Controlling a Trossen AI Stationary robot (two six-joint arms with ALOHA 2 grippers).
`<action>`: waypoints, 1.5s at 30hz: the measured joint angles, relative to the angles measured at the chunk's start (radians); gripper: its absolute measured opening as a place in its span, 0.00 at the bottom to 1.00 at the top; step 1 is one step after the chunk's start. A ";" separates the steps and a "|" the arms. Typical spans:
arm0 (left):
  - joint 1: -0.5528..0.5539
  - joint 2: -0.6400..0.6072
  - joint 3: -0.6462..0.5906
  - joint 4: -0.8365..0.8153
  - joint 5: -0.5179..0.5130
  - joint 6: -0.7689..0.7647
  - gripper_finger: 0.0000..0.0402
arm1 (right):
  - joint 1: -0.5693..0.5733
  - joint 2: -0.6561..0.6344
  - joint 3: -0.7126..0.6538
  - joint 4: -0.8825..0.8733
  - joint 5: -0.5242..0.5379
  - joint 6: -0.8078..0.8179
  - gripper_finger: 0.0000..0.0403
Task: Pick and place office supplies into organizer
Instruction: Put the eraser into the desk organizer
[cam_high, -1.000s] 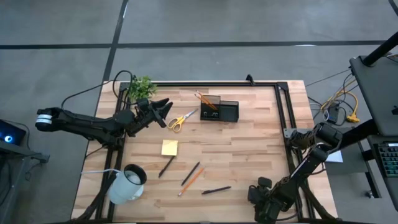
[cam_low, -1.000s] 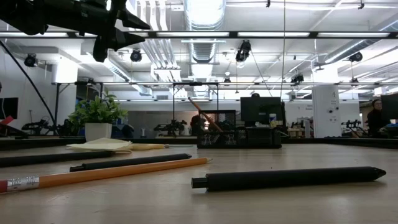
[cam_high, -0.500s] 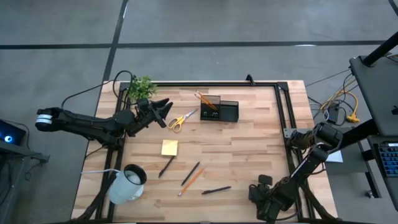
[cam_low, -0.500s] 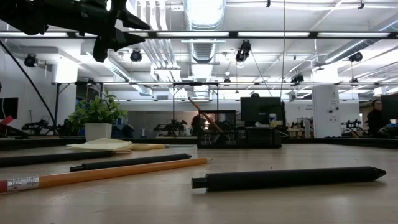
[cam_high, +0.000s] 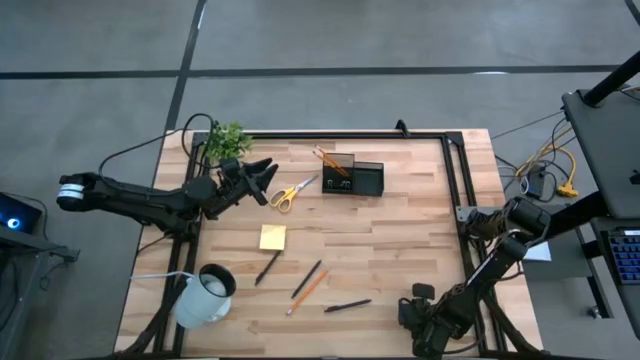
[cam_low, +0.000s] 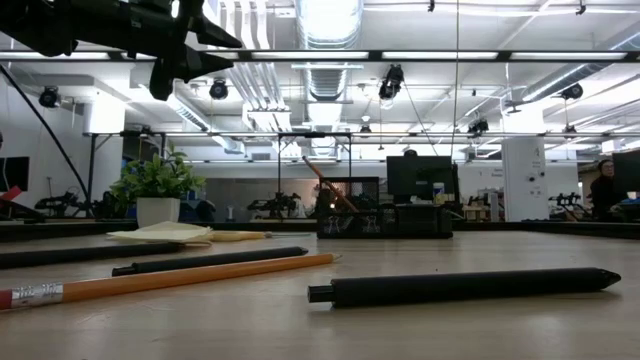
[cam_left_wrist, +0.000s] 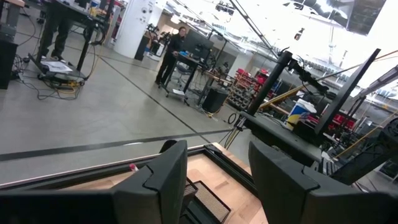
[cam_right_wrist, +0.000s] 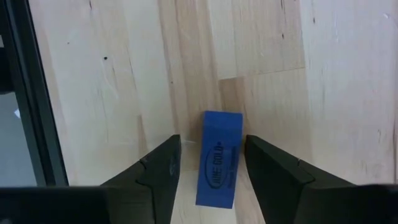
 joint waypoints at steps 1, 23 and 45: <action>0.000 0.000 0.000 0.000 0.000 0.000 0.39 | 0.001 0.003 0.000 -0.001 0.001 0.000 0.41; 0.000 0.000 0.000 0.000 0.000 0.000 0.39 | 0.015 0.028 0.005 0.000 -0.017 0.005 0.17; 0.000 0.000 0.000 0.000 0.000 0.000 0.39 | 0.015 0.032 0.077 -0.081 -0.013 -0.019 0.13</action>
